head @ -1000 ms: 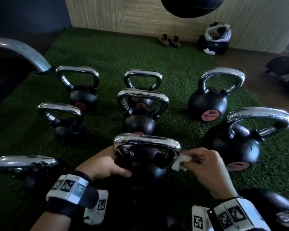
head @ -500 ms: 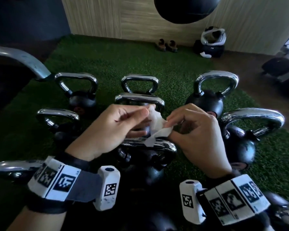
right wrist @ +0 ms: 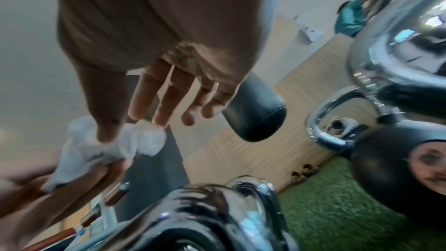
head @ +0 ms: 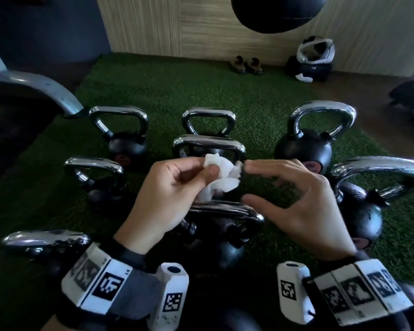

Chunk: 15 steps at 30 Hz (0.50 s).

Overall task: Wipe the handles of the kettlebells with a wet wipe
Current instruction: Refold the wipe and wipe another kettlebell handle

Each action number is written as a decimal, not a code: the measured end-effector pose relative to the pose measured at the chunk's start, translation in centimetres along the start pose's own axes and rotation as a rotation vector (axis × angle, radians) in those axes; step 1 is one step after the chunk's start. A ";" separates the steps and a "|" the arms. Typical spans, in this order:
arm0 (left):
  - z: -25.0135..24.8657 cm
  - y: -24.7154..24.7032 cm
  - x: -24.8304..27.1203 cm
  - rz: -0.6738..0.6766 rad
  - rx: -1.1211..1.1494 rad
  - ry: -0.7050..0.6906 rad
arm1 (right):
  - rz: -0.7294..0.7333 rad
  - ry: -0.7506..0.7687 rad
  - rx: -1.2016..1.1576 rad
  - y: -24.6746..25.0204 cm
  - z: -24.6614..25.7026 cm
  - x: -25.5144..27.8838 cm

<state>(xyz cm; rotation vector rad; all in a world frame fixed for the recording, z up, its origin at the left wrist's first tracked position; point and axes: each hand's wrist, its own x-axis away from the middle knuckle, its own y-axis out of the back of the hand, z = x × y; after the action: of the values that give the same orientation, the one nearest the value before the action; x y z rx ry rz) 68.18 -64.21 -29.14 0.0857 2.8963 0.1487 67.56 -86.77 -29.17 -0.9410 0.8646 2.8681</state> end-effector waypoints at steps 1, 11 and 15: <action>0.0 0.5 0.1 -0.043 -0.130 -0.077 | -0.030 -0.040 -0.016 0.4 -1.0 0.9; 3.1 -0.8 2.2 0.074 -0.789 -0.494 | 0.247 -0.567 -0.152 -4.3 -8.9 7.0; 3.3 -0.4 1.7 0.138 -0.856 -0.492 | 0.226 -0.607 -0.130 -5.9 -9.8 7.1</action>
<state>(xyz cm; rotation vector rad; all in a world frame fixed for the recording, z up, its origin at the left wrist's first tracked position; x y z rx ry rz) 67.28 -64.16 -32.82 0.1407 2.1247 1.1738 68.06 -87.90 -42.58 0.0617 0.7567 3.1265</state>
